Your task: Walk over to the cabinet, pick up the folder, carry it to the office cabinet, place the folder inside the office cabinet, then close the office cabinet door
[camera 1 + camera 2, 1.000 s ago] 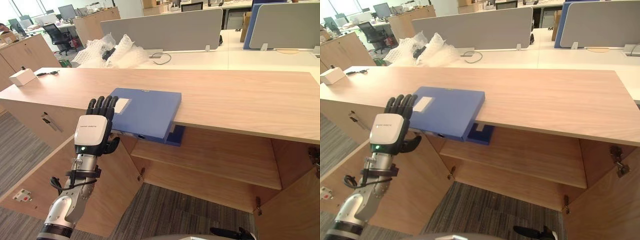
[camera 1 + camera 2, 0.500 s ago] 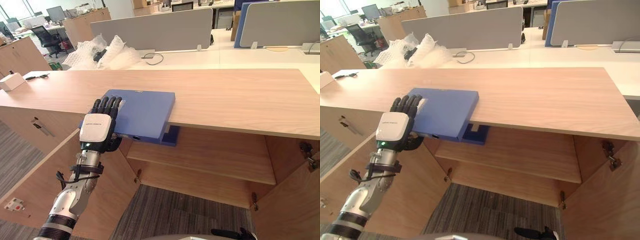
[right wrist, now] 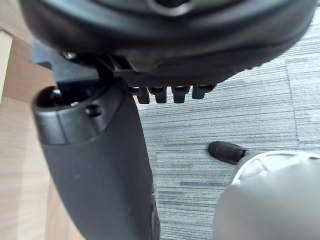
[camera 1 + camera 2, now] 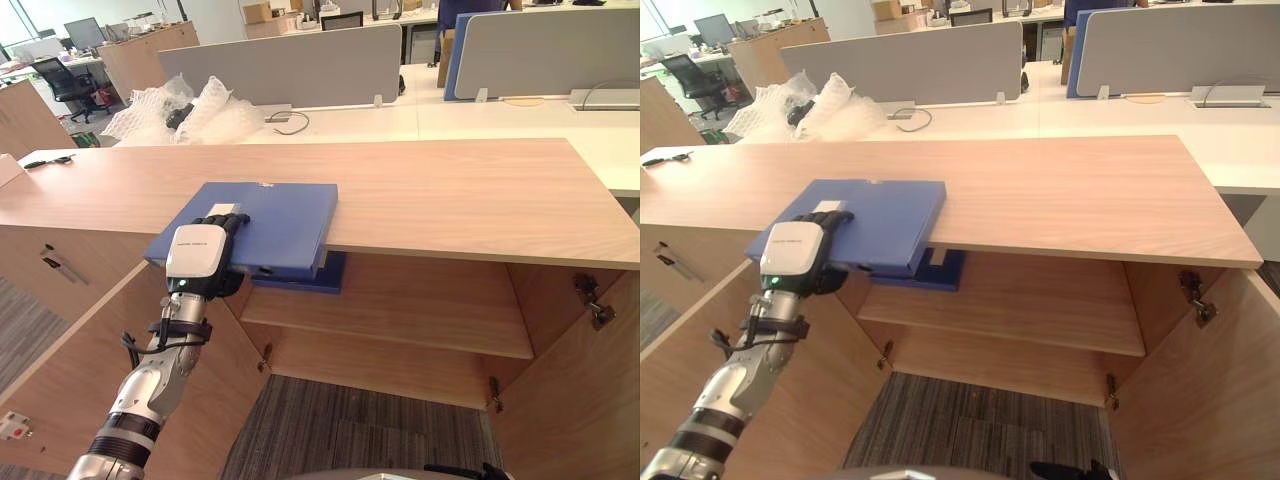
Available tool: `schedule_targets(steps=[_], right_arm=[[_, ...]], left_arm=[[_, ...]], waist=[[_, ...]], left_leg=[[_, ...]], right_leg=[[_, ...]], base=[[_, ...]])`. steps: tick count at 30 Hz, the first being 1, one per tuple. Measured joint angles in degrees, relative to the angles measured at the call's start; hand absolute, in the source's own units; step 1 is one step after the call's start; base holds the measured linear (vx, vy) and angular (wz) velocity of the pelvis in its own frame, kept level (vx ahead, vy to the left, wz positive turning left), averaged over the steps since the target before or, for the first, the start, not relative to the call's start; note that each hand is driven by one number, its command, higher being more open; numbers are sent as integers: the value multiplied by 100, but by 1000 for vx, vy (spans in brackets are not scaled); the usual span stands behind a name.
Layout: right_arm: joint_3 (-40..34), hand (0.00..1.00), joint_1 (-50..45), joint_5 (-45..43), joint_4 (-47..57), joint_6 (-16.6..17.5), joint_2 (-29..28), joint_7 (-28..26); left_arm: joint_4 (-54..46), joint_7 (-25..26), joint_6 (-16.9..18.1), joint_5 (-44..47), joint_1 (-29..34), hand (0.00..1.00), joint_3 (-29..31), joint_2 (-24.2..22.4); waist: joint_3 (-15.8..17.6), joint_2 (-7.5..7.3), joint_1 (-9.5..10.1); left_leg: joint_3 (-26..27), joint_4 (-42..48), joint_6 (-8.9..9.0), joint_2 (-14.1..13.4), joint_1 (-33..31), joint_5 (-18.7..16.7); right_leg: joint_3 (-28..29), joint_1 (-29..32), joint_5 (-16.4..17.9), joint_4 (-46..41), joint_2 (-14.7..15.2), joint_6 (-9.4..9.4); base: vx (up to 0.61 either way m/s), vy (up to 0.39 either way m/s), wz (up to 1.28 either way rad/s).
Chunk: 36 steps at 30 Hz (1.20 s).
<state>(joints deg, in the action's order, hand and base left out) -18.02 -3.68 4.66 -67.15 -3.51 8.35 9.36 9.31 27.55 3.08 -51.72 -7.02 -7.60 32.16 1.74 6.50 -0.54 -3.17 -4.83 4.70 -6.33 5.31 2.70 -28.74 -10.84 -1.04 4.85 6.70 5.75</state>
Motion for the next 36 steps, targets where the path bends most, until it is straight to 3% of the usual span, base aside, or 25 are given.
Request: schedule_targets(steps=[10, 15, 17, 18, 21, 22, 24, 27, 31, 36], right_arm=[[-125, 100, -60, -2, 1, -10, -28, 0], [-342, 100, -118, -81, 4, -11, -70, 17], [-340, 100, -162, -283, 28, 2, -68, 57], [-327, 100, -201, -497, 121, 2, -73, 94], [-151, 100, -416, -1055, 854, 13, -169, 256], [83, 100, -582, -1201, 1431, 15, -259, 299], [362, 100, -810, -1258, 2440, 27, -442, 354], [523, 100, -1145, -1260, 3955, 71, -802, 432], [598, 100, -1243, -1238, 5600, 173, -1149, 719], [634, 100, -1226, -1138, 6793, 287, -1188, 1002]], left_arm=[[-246, 3, -5, 119, -308, 0, -122, -175], [-1769, -198, 129, 540, 577, 0, -121, -947], [-2375, -397, 405, 1200, 873, 0, -117, -1272], [-2648, -572, 651, 1951, 1036, 0, -106, -1512], [-2965, -1166, 1202, 5114, 1331, 0, -93, -1996], [-2967, -1422, 1265, 6317, 1447, 0, -82, -2196], [-2968, -1701, 1197, 7714, 1692, 0, 3, -2497], [-2965, -1960, 1093, 9086, 1956, 0, 9, -2769], [-2966, -2106, 1006, 9794, 2080, 0, 169, -2974], [-2969, -2106, 1002, 9839, 2211, 0, 252, -3098]], waist=[[-11, 4, -129], [-8, 1, -115], [-16, 10, -77], [-19, 14, -58], [-81, 119, -44], [-89, 131, -81], [-51, 88, -162], [20, -2, -244], [114, -89, -253], [140, -71, -250]], left_leg=[[116, 0, 50, -21, 68, -55], [220, 1, 5, -21, 81, -96], [296, 60, 19, -32, 59, -146], [376, 105, 12, -44, 47, -184], [624, 161, 28, -123, 18, -244], [713, 206, 35, -168, -34, -257], [761, 249, 35, -229, -52, -256], [877, 263, 36, -287, -39, -256], [1034, 256, 37, -303, -27, -257], [1077, 255, 37, -296, 25, -258]], right_leg=[[118, 3, -15, 1, -3, -8], [218, 47, -15, 0, 4, -8], [303, 87, -11, -2, 5, -5], [382, 125, -11, -5, 2, -5], [680, 352, 8, -117, -40, -36], [787, 476, 30, -205, -68, -68], [961, 605, 37, -270, -117, -115], [1104, 717, 72, -377, -165, -164], [1288, 873, 77, -517, -168, -172], [1342, 874, 77, -554, -157, -171]], base=[[-6, 9, -5], [9, 22, -9], [6, 33, -25], [-1, 37, -37], [8, 41, -47], [13, 30, -49], [-2, 2, -44], [-8, 7, -30], [-19, 45, -22], [-27, 44, -6]])
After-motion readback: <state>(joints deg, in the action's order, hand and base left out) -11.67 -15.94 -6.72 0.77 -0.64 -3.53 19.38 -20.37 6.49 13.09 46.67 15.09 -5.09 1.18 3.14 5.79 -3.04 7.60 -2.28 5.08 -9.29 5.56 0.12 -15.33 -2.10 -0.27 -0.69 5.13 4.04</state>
